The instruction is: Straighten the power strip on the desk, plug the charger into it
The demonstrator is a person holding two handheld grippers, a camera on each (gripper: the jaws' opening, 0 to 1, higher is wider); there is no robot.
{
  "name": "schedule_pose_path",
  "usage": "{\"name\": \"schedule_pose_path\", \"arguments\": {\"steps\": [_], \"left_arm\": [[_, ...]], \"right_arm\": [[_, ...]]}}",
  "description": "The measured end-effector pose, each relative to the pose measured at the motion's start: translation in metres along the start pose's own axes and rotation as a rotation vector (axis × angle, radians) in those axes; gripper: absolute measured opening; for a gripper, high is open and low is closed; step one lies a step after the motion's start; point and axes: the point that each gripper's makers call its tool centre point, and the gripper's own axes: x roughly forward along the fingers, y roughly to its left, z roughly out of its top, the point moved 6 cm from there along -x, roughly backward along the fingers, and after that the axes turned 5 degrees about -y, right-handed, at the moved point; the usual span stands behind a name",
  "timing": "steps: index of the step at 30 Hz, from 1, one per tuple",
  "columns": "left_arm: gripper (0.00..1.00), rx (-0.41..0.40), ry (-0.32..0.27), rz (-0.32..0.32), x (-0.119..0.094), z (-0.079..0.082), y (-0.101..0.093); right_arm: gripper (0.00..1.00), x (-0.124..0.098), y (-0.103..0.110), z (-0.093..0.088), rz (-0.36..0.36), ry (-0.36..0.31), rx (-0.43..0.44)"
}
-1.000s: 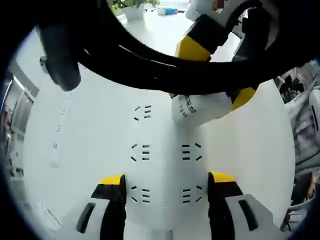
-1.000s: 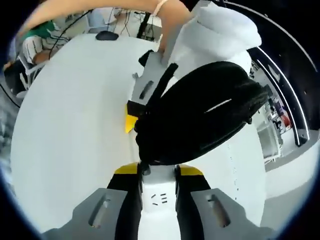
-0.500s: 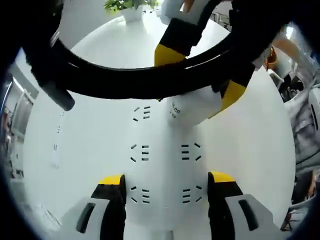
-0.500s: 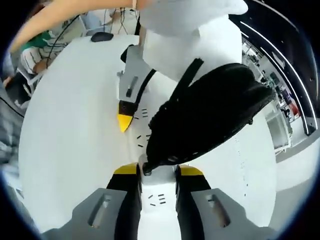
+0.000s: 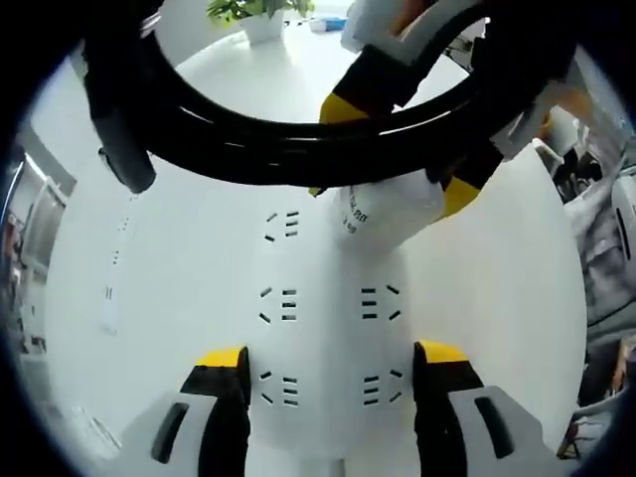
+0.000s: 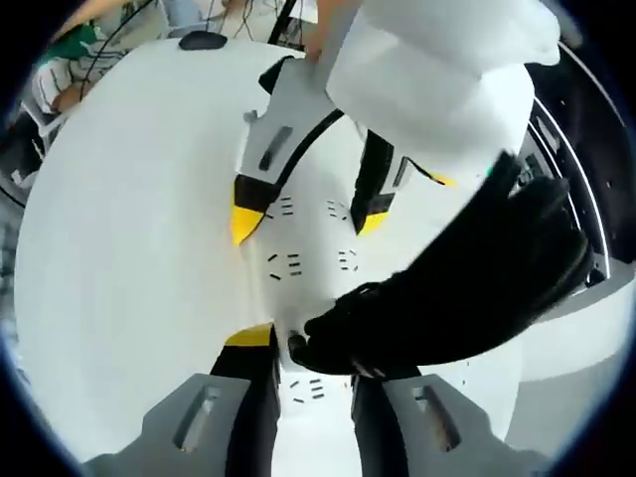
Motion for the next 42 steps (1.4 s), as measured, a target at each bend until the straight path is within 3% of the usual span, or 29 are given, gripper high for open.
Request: {"name": "schedule_pose_path", "arguments": {"steps": [3,6,9,14,17,21,25,31,35,42], "left_arm": [[0.68,-0.017,0.015,-0.006,0.001,0.002,0.000],[0.68,-0.026,0.022,-0.003,0.000,0.002,0.004],[0.69,-0.038,-0.028,0.002,-0.002,-0.003,0.005],[0.70,-0.074,-0.084,0.022,-0.002,-0.004,0.003],[0.70,-0.044,-0.104,0.040,-0.003,-0.004,0.001],[0.69,0.014,-0.081,0.076,-0.006,-0.002,0.000],[0.69,0.049,-0.070,0.098,-0.008,-0.004,-0.005],[0.87,0.054,-0.075,0.117,-0.008,-0.006,-0.006],[0.90,0.047,-0.075,0.122,-0.012,-0.008,-0.006],[0.99,0.046,-0.131,0.137,-0.016,-0.005,-0.012]], "right_arm": [[0.25,0.000,-0.002,-0.001,0.025,-0.013,0.013],[0.25,0.000,-0.001,-0.003,0.044,-0.065,0.031],[0.26,0.000,0.000,-0.003,0.043,-0.107,-0.022],[0.26,0.000,-0.001,-0.005,0.064,-0.134,0.003],[0.26,0.001,-0.001,-0.005,0.073,-0.170,0.026],[0.28,0.001,0.001,-0.003,0.078,-0.226,0.040],[0.42,-0.001,0.001,0.000,0.077,-0.271,0.060],[0.47,0.001,0.004,-0.004,0.053,-0.238,0.023],[0.53,0.000,0.004,-0.003,0.049,-0.253,0.029],[0.77,-0.001,0.008,-0.004,0.051,-0.232,0.035]]}}
